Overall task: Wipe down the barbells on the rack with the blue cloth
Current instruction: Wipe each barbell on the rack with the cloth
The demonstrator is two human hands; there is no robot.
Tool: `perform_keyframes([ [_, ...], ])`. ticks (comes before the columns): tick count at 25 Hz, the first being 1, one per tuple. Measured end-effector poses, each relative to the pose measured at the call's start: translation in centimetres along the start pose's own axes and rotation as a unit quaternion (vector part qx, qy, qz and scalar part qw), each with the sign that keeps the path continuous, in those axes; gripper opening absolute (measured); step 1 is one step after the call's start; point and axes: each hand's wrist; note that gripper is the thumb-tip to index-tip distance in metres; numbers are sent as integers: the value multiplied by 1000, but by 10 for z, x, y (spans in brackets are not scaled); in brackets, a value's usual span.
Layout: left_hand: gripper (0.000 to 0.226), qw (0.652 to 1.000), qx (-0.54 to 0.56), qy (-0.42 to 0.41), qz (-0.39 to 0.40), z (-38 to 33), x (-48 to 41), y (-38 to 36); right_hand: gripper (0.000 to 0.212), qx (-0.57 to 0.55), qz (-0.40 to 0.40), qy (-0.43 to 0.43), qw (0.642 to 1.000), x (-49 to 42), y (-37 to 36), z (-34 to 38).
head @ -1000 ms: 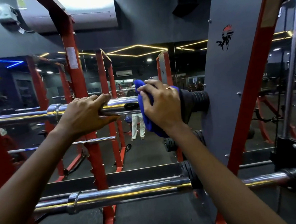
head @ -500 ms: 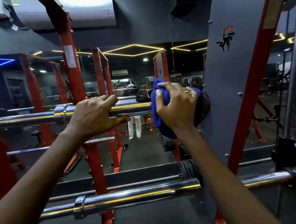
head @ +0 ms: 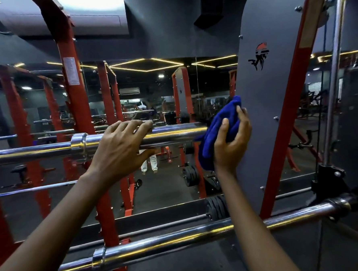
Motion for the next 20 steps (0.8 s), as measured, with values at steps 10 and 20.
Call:
perform_keyframes([
  [10,64,1000,12,28,3,-6,4,0,49,-537,-54,-500,677,8,6,44],
  [20,65,998,45,35,16,-2,3,6,61,-212,-115,-394,887,-9,-15,39],
])
Point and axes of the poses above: each hand's wrist, its own x-axis away from the middle knuckle, its own y-axis out of the back of the hand, z = x × y, and after that the axes turned 5 degrees about y, right-handed
